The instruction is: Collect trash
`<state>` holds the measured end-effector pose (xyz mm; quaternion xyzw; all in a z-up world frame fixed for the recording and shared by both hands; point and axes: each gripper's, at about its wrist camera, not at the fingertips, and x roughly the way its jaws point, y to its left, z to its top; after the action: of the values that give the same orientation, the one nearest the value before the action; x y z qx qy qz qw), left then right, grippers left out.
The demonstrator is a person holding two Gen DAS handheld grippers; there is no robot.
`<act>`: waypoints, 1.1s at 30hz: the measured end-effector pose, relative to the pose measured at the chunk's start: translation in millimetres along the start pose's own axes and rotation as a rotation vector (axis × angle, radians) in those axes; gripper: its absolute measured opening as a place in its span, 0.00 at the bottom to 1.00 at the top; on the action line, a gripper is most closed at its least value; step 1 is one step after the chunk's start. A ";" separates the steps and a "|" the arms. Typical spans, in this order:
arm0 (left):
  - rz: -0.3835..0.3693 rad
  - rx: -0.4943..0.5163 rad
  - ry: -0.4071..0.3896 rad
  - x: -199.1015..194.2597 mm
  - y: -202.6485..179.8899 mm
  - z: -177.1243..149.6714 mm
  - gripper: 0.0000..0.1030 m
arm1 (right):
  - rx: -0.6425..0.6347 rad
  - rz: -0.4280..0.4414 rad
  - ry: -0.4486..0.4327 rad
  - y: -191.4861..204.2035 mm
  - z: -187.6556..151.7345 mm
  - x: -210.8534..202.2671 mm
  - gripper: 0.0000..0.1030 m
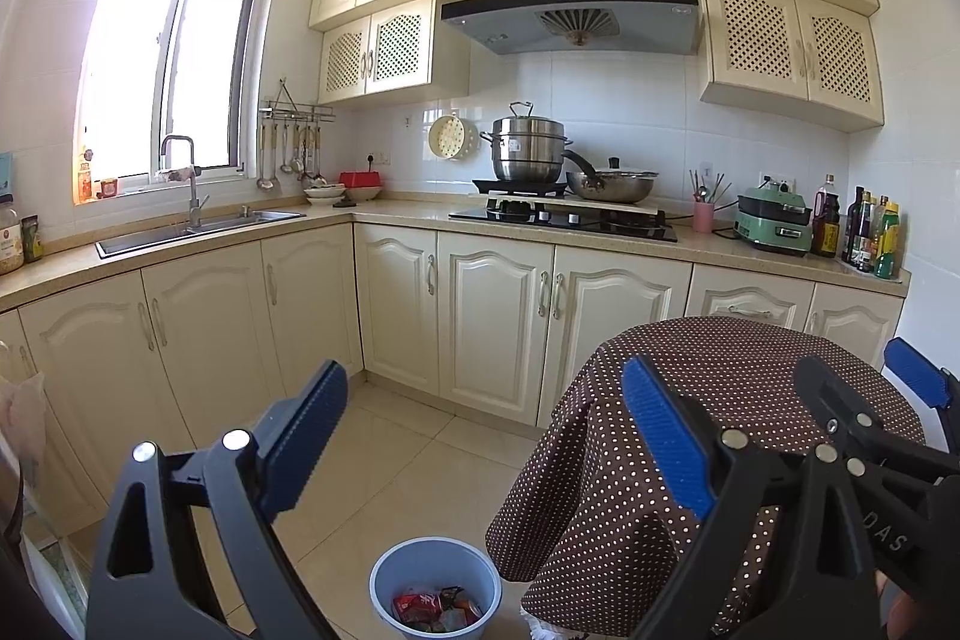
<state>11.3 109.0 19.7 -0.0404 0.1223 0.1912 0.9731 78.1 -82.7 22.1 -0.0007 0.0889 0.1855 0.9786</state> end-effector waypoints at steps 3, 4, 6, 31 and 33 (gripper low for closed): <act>-0.001 -0.001 0.001 0.4 -0.3 -0.1 0.89 | 0.001 0.000 0.002 -1.4 -0.8 0.4 0.90; 0.000 0.000 0.001 0.5 -0.6 -0.5 0.89 | 0.002 0.000 0.002 -2.3 -0.7 0.8 0.90; 0.001 0.002 0.003 1.9 -0.7 0.7 0.89 | 0.004 0.001 0.003 -2.6 -0.9 0.7 0.90; -0.003 0.010 0.028 12.4 -11.2 -4.6 0.89 | 0.009 -0.007 0.015 -4.1 -1.7 4.8 0.90; -0.002 0.013 0.034 14.7 -13.0 -5.9 0.89 | 0.011 -0.009 0.017 -4.9 -2.7 5.1 0.90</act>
<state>28.1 101.6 10.7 -0.0374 0.1399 0.1886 0.9713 84.2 -85.5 18.4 0.0025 0.0983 0.1806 0.9786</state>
